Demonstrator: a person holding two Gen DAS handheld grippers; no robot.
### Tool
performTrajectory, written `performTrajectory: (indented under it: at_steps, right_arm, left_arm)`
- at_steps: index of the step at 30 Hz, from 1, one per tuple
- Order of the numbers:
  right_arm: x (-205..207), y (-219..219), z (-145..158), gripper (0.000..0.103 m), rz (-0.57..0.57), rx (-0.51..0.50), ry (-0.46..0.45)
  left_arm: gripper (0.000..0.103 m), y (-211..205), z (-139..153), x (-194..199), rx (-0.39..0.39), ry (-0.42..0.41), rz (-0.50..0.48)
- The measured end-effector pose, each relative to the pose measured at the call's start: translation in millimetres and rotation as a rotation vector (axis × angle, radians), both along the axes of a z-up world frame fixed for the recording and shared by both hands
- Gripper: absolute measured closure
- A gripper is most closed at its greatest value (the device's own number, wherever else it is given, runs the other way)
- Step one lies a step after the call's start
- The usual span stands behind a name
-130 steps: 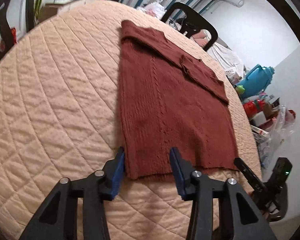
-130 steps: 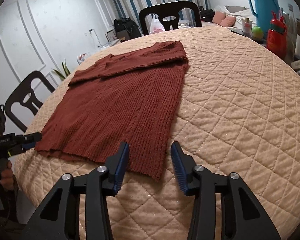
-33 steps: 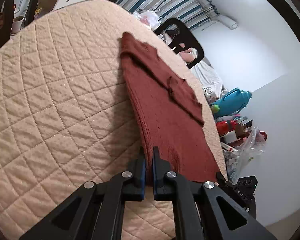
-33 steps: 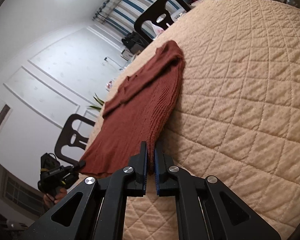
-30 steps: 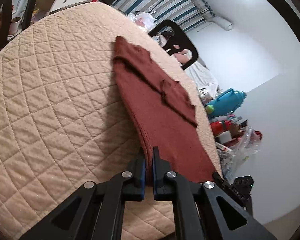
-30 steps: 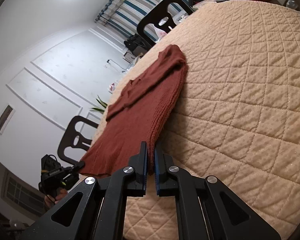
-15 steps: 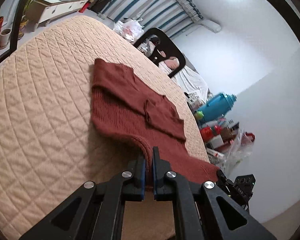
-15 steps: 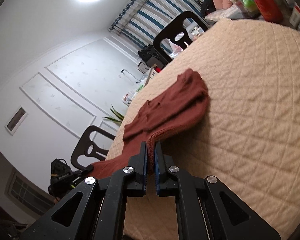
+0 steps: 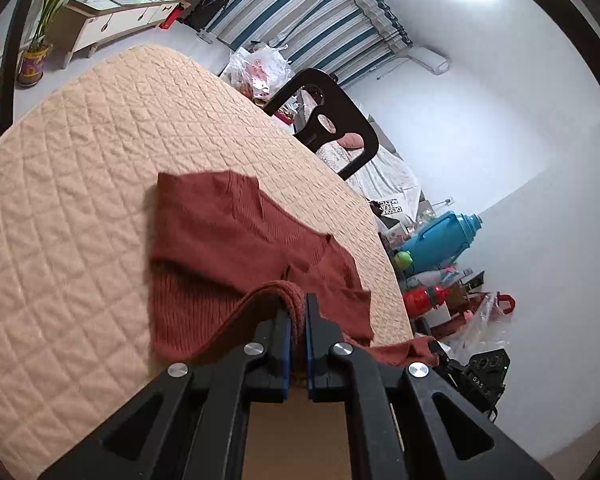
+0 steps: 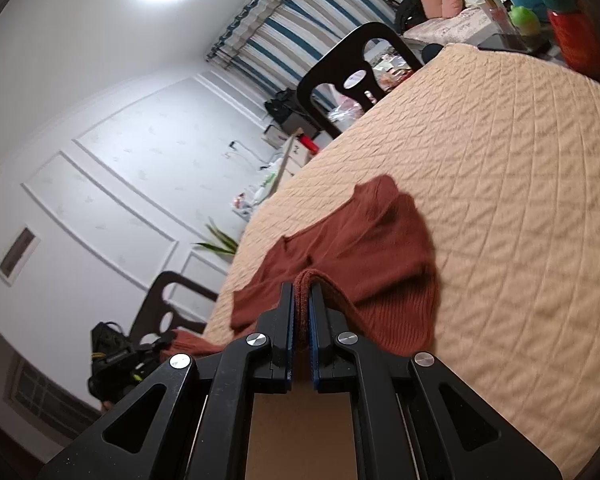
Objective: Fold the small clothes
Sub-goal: 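Lower the hem onto the collar and open both grippers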
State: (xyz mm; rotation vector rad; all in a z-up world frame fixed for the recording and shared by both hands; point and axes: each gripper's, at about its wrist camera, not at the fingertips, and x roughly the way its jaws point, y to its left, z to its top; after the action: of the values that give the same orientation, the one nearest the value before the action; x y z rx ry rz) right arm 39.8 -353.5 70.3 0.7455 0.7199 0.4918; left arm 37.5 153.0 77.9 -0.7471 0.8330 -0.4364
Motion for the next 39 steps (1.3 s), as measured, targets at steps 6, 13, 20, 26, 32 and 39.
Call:
performTrajectory:
  at_steps: [6,13,20,26,32,39]
  right_arm:
    - [34,4,3,0.097,-0.007,-0.022,0.015]
    - [76,12,-1,0.097,-0.01,-0.042,0.055]
    - [109,18,-6,0.097,-0.02,-0.055,0.092]
    - [135,18,-21,0.097,-0.048,-0.079,0.14]
    - [149,21,-40,0.097,-0.081,-0.143,0.205]
    - [158,25,-46,0.097,-0.1,-0.179,0.202]
  left_arm:
    - [0.096,0,1,39,0.0,0.018,0.023]
    - [0.096,2,-11,79,-0.01,0.054,0.056]
    - [0.096,2,-23,116,-0.004,0.1,0.07]
    - [0.096,8,-50,140,-0.037,0.194,0.122]
    - [0.096,5,-69,150,-0.03,0.24,0.144]
    - [0.091,4,-71,155,-0.003,0.237,0.149]
